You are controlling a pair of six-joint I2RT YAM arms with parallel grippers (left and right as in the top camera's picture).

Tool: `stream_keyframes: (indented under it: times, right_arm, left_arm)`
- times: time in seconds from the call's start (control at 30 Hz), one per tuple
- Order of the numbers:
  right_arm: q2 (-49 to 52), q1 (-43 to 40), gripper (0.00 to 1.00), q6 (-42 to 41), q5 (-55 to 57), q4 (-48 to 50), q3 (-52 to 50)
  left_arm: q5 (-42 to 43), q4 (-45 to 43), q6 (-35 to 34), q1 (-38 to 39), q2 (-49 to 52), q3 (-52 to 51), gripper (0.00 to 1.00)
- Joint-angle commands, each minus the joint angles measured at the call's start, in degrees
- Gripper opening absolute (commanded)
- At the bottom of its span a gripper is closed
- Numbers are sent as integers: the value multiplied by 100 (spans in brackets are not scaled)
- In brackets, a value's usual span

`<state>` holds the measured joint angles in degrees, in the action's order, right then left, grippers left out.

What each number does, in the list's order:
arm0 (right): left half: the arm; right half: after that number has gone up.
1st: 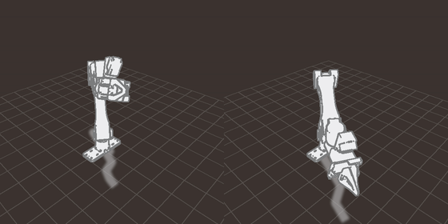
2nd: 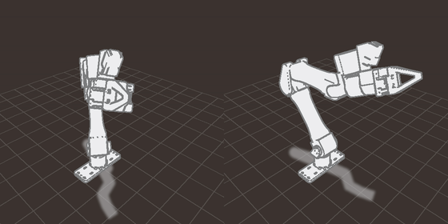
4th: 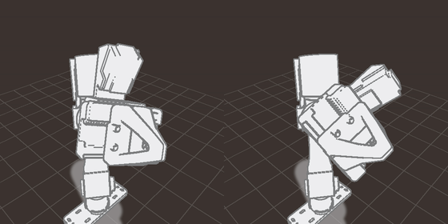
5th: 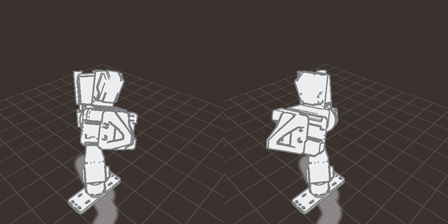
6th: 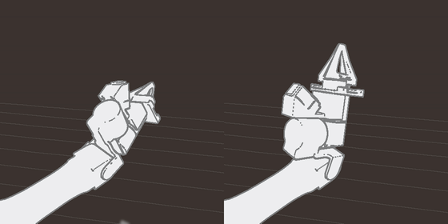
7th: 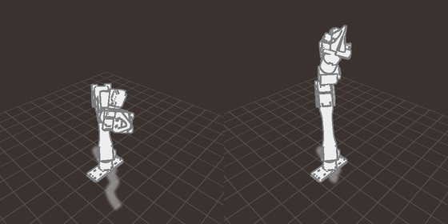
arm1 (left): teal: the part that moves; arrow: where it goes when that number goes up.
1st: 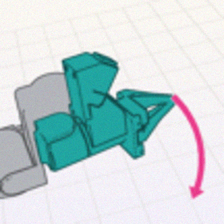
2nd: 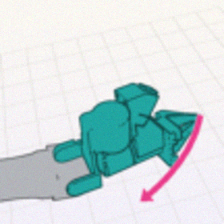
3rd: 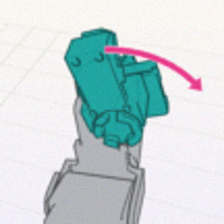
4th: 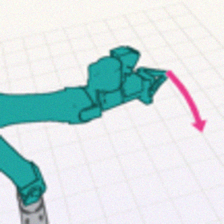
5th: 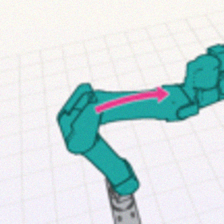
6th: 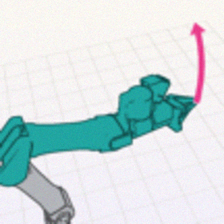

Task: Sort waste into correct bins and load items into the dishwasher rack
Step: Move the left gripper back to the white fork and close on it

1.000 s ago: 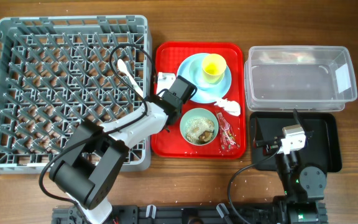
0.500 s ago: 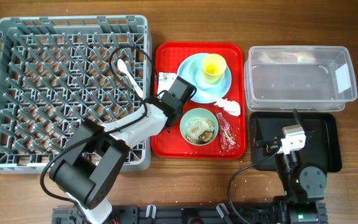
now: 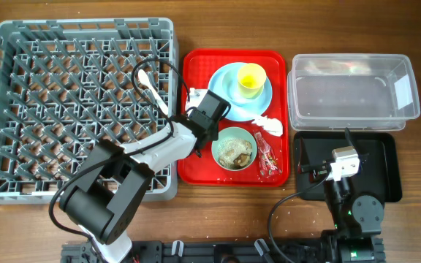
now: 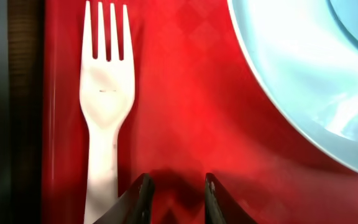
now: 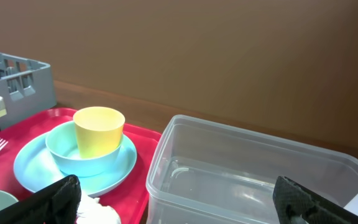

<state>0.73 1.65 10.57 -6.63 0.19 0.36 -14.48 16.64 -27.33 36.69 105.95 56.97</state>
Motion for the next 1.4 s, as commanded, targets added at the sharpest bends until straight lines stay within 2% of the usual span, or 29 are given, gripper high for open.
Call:
stream_keyframes:
  times: [0.0,0.03,0.07,0.23,0.43,0.53,0.73,0.8,0.83,0.9,0.97,1.17,1.23,1.37]
  right_arm:
    - [-20,-24,100,-4,-31,20,-7]
    - [-20,-24,100,-2,-31,20,-7]
    - [-20,-24,100,-2,-31,20,-7]
    - [-20,-24,100,-2,-31,20,-7]
    - [-20,-24,100,-2,-31,20,-7]
    - [-20,-24,100,-7,-31,20,-7]
    - [-20,-24,100,-4,-31,20,-7]
    - [-20,-24,100,0,-31,20,-7]
    - [-20,-24,100,-2,-31,20,-7]
    - [-20,-24,100,-2,-31,20,-7]
    - [-20,-24,100,-2,-31,20,-7]
    - [-20,-24,100,-4,-31,20,-7]
    - [-20,-24,100,-2,-31,20,-7]
    - [-20,-24,100,-2,-31,20,-7]
  left_arm:
    - [92,92,9,-15,-223,-2,27]
    - [7,90,9,-15,-452,15,21]
    - [-142,92,9,-15,-699,15,4]
    - [-892,417,160,-15,-789,13,4]
    - [-927,404,157,-15,-81,-2,4]
    - [-986,339,157,-15,46,-2,17]
    - [-1202,334,160,-15,57,-2,27]
    - [-1143,374,157,-7,70,-4,22]
    - [-848,365,153,-4,90,-24,20]
    - [-278,295,153,-4,162,-59,20]
    - [-72,284,136,0,212,-61,20]
    - [-28,216,131,195,256,-61,13]
    - [-26,240,131,197,295,-61,4]
    - [-70,181,138,221,229,-61,4]
